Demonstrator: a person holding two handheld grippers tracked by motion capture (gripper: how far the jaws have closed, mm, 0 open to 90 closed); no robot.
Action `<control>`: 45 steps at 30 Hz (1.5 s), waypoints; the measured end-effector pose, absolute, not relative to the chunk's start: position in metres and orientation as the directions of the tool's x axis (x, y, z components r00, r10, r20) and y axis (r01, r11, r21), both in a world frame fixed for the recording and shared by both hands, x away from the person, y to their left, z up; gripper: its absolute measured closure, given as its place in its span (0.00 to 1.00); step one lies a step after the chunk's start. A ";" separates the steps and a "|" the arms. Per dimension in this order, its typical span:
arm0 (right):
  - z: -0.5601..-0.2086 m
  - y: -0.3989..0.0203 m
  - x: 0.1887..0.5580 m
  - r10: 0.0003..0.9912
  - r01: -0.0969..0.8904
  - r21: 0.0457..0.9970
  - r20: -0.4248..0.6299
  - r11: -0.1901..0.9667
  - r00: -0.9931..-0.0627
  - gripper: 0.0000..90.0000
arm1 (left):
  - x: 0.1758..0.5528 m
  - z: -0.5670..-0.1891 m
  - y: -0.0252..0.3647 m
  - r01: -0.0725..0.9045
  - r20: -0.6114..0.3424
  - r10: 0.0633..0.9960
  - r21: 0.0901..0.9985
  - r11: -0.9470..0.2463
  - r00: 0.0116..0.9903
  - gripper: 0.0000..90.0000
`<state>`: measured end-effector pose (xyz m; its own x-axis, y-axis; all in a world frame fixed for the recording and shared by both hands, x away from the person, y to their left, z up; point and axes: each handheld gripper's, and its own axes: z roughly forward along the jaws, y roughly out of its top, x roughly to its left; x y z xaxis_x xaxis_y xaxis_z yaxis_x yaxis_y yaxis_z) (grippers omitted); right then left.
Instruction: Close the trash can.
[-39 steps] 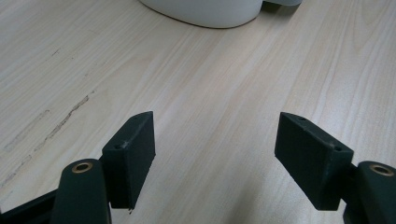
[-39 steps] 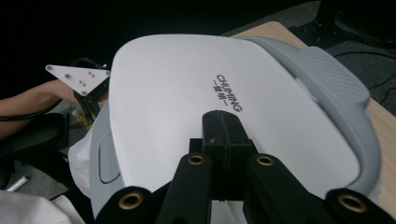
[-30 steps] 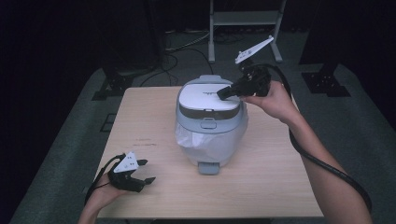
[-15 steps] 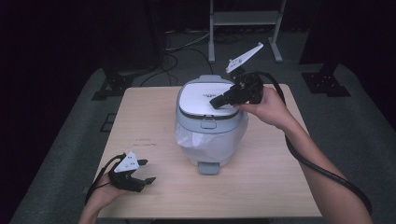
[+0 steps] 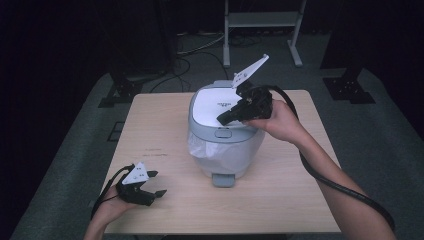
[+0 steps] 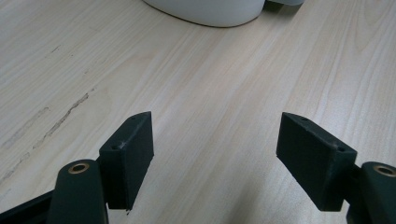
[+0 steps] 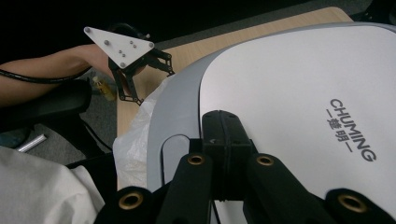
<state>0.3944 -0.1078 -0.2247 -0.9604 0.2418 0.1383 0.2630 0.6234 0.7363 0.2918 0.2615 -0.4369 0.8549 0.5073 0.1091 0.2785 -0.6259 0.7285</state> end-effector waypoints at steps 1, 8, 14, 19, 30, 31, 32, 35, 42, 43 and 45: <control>-0.224 -0.107 0.394 0.244 0.255 0.736 0.126 0.627 -0.962 1.00 | 0.292 -0.437 0.262 0.277 0.111 0.507 0.729 -0.626 0.855 0.29; -0.225 -0.108 0.391 0.254 0.249 0.742 0.110 0.623 -0.961 1.00 | 0.291 -0.437 0.261 0.278 0.110 0.508 0.730 -0.625 0.854 0.29; -0.232 -0.112 0.393 0.269 0.268 0.754 0.126 0.600 -0.955 1.00 | 0.292 -0.437 0.261 0.279 0.109 0.507 0.728 -0.626 0.855 0.29; -0.230 -0.114 0.393 0.291 0.281 0.746 0.122 0.604 -0.949 0.96 | 0.292 -0.437 0.260 0.280 0.107 0.507 0.729 -0.625 0.855 0.29; -0.220 -0.140 0.383 0.342 0.296 0.743 0.097 0.600 -0.935 0.85 | 0.294 -0.438 0.258 0.278 0.108 0.503 0.726 -0.629 0.857 0.29; -0.218 -0.148 0.380 0.356 0.302 0.746 0.093 0.594 -0.930 0.84 | 0.294 -0.438 0.258 0.279 0.106 0.504 0.727 -0.627 0.857 0.29; -0.217 -0.153 0.379 0.364 0.306 0.748 0.093 0.589 -0.927 0.83 | 0.295 -0.438 0.258 0.278 0.107 0.503 0.726 -0.629 0.857 0.29; -0.216 -0.166 0.376 0.388 0.322 0.751 0.095 0.577 -0.917 0.79 | 0.295 -0.438 0.258 0.280 0.105 0.504 0.727 -0.628 0.857 0.29; -0.220 -0.182 0.369 0.419 0.347 0.751 0.103 0.562 -0.902 0.72 | 0.295 -0.438 0.258 0.280 0.101 0.503 0.729 -0.624 0.858 0.28; -0.221 -0.185 0.368 0.426 0.354 0.748 0.106 0.561 -0.899 0.71 | 0.295 -0.438 0.258 0.280 0.102 0.504 0.729 -0.624 0.858 0.28; -0.222 -0.188 0.367 0.427 0.353 0.751 0.105 0.558 -0.898 0.69 | 0.294 -0.438 0.257 0.279 0.103 0.504 0.729 -0.625 0.858 0.28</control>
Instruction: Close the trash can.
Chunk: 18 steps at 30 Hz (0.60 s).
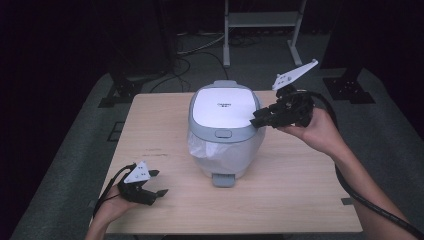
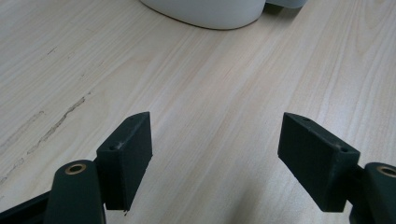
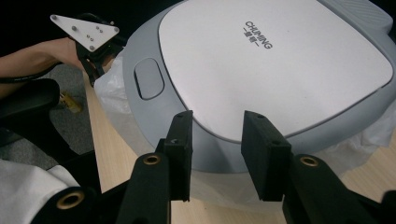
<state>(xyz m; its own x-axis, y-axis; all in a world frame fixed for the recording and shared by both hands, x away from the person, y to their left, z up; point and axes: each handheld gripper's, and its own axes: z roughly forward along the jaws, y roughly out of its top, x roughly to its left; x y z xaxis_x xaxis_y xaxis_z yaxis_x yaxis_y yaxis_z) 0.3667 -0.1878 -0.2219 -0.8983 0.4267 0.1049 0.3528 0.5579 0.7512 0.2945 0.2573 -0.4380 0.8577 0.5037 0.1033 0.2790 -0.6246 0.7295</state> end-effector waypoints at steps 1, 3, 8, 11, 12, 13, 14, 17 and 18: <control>-0.222 -0.189 0.366 0.430 0.358 0.751 0.109 0.555 -0.896 0.68 | 0.294 -0.438 0.258 0.278 0.105 0.503 0.728 -0.626 0.858 0.28; -0.223 -0.192 0.365 0.432 0.359 0.751 0.109 0.555 -0.895 0.66 | 0.294 -0.438 0.258 0.281 0.103 0.506 0.729 -0.624 0.856 0.28; -0.226 -0.200 0.365 0.444 0.373 0.752 0.120 0.544 -0.888 0.63 | 0.293 -0.438 0.259 0.283 0.102 0.509 0.729 -0.623 0.855 0.28; -0.228 -0.204 0.364 0.449 0.380 0.755 0.127 0.535 -0.885 0.62 | 0.293 -0.438 0.259 0.284 0.102 0.509 0.729 -0.623 0.854 0.28; -0.229 -0.206 0.363 0.453 0.381 0.755 0.125 0.534 -0.883 0.61 | 0.293 -0.438 0.258 0.285 0.102 0.510 0.728 -0.623 0.854 0.27; -0.230 -0.208 0.363 0.457 0.384 0.755 0.126 0.532 -0.881 0.60 | 0.293 -0.439 0.258 0.286 0.101 0.510 0.728 -0.623 0.854 0.27; -0.231 -0.209 0.362 0.460 0.388 0.754 0.129 0.530 -0.879 0.59 | 0.293 -0.439 0.257 0.286 0.101 0.508 0.727 -0.625 0.855 0.27; -0.234 -0.214 0.361 0.470 0.394 0.752 0.127 0.529 -0.873 0.58 | 0.293 -0.439 0.257 0.286 0.101 0.506 0.724 -0.627 0.857 0.27; -0.235 -0.216 0.360 0.472 0.395 0.753 0.127 0.527 -0.872 0.57 | 0.293 -0.439 0.257 0.286 0.100 0.507 0.725 -0.626 0.856 0.27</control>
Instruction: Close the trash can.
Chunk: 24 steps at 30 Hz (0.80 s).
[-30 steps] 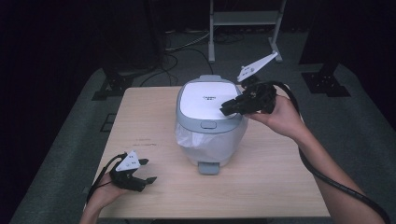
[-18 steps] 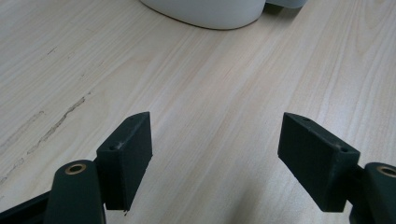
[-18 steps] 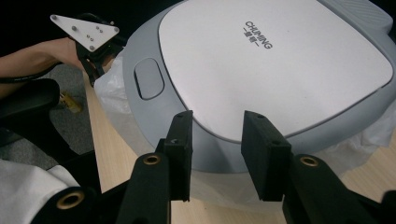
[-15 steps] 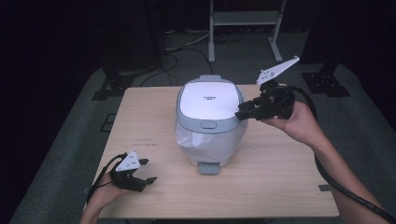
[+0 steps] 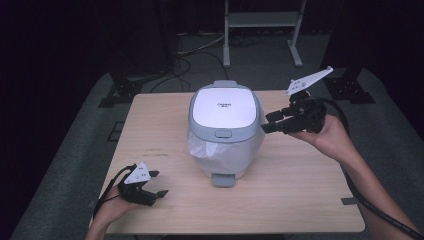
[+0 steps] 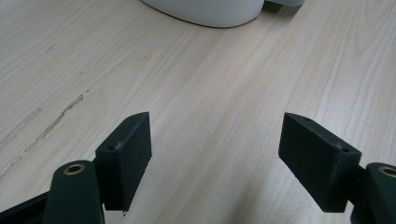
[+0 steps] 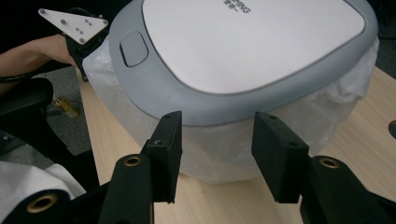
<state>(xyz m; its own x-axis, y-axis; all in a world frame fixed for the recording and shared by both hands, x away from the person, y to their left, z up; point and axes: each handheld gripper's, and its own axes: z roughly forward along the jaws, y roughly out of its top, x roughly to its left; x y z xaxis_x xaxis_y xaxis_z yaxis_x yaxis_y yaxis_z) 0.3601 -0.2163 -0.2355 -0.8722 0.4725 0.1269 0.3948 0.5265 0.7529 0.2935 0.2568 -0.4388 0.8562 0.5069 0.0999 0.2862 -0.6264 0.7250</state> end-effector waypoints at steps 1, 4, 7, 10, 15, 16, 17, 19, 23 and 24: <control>-0.237 -0.219 0.360 0.477 0.398 0.755 0.128 0.522 -0.870 0.56 | 0.293 -0.439 0.257 0.286 0.100 0.507 0.725 -0.626 0.856 0.27; -0.239 -0.224 0.359 0.485 0.404 0.756 0.132 0.515 -0.865 0.55 | 0.294 -0.439 0.257 0.287 0.099 0.509 0.726 -0.624 0.855 0.27; -0.244 -0.230 0.358 0.498 0.415 0.754 0.136 0.509 -0.857 0.53 | 0.294 -0.439 0.257 0.287 0.100 0.508 0.725 -0.626 0.855 0.27; -0.249 -0.237 0.355 0.513 0.426 0.756 0.140 0.498 -0.847 0.51 | 0.294 -0.439 0.257 0.288 0.099 0.509 0.725 -0.625 0.855 0.27; -0.255 -0.241 0.352 0.521 0.433 0.755 0.142 0.493 -0.842 0.51 | 0.294 -0.439 0.257 0.286 0.103 0.504 0.720 -0.633 0.857 0.26; -0.259 -0.243 0.351 0.523 0.436 0.753 0.144 0.493 -0.840 0.50 | 0.294 -0.439 0.257 0.289 0.098 0.507 0.723 -0.628 0.856 0.26; -0.260 -0.244 0.350 0.526 0.439 0.752 0.145 0.492 -0.838 0.50 | 0.294 -0.439 0.257 0.290 0.097 0.508 0.723 -0.627 0.856 0.26; -0.262 -0.245 0.350 0.528 0.441 0.751 0.145 0.491 -0.836 0.50 | 0.294 -0.439 0.257 0.290 0.097 0.509 0.723 -0.627 0.856 0.26; -0.272 -0.250 0.347 0.546 0.450 0.747 0.140 0.489 -0.826 0.49 | 0.294 -0.440 0.257 0.294 0.096 0.512 0.722 -0.626 0.854 0.25; -0.274 -0.250 0.347 0.547 0.450 0.746 0.138 0.490 -0.825 0.49 | 0.294 -0.440 0.257 0.295 0.096 0.512 0.721 -0.627 0.854 0.25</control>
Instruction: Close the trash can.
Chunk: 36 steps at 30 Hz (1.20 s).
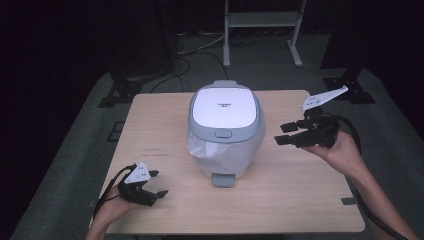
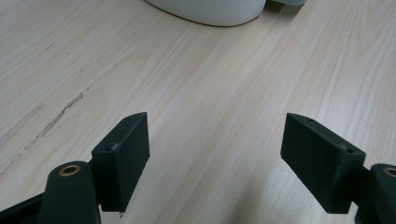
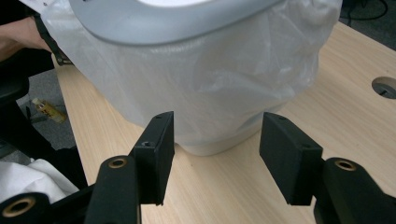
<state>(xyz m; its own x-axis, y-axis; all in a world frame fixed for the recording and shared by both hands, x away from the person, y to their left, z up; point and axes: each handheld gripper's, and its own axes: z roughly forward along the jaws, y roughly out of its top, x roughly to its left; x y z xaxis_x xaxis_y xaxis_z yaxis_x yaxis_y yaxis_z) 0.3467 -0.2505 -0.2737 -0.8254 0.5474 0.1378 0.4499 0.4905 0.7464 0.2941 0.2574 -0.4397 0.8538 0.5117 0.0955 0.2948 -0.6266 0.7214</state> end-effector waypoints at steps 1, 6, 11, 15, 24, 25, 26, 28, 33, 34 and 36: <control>-0.275 -0.251 0.346 0.551 0.454 0.745 0.139 0.489 -0.823 0.48 | 0.294 -0.440 0.257 0.295 0.095 0.512 0.722 -0.626 0.854 0.25; -0.283 -0.256 0.343 0.563 0.459 0.744 0.135 0.486 -0.815 0.48 | 0.294 -0.440 0.257 0.294 0.096 0.512 0.723 -0.626 0.854 0.25; -0.289 -0.261 0.341 0.574 0.469 0.741 0.138 0.480 -0.807 0.48 | 0.294 -0.440 0.257 0.295 0.096 0.513 0.723 -0.625 0.853 0.24; -0.298 -0.265 0.338 0.584 0.476 0.740 0.139 0.476 -0.800 0.47 | 0.295 -0.440 0.256 0.296 0.096 0.512 0.721 -0.627 0.853 0.24; -0.316 -0.268 0.332 0.598 0.490 0.732 0.141 0.473 -0.789 0.46 | 0.295 -0.441 0.257 0.300 0.092 0.518 0.724 -0.621 0.850 0.23; -0.316 -0.268 0.332 0.598 0.490 0.732 0.141 0.473 -0.789 0.46 | 0.295 -0.441 0.257 0.300 0.092 0.518 0.724 -0.621 0.850 0.23; -0.322 -0.270 0.329 0.602 0.494 0.731 0.143 0.471 -0.786 0.46 | 0.295 -0.441 0.257 0.301 0.092 0.519 0.724 -0.621 0.850 0.23; -0.326 -0.271 0.327 0.604 0.494 0.734 0.144 0.467 -0.784 0.46 | 0.295 -0.441 0.257 0.301 0.092 0.519 0.724 -0.620 0.850 0.23; -0.339 -0.278 0.321 0.617 0.512 0.731 0.159 0.451 -0.770 0.45 | 0.295 -0.441 0.257 0.303 0.090 0.521 0.725 -0.619 0.849 0.22; -0.341 -0.279 0.320 0.619 0.514 0.732 0.162 0.447 -0.768 0.45 | 0.295 -0.442 0.257 0.303 0.091 0.521 0.725 -0.619 0.849 0.22; -0.346 -0.282 0.317 0.623 0.519 0.731 0.166 0.442 -0.765 0.45 | 0.295 -0.441 0.257 0.303 0.091 0.521 0.723 -0.621 0.849 0.22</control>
<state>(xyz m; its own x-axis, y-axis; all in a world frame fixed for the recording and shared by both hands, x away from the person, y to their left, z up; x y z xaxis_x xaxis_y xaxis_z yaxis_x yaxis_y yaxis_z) 0.3173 -0.2821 -0.3461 -0.7646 0.6227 0.1662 0.5192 0.4422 0.7314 0.2948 0.2570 -0.4415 0.8489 0.5207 0.0908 0.3035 -0.6207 0.7229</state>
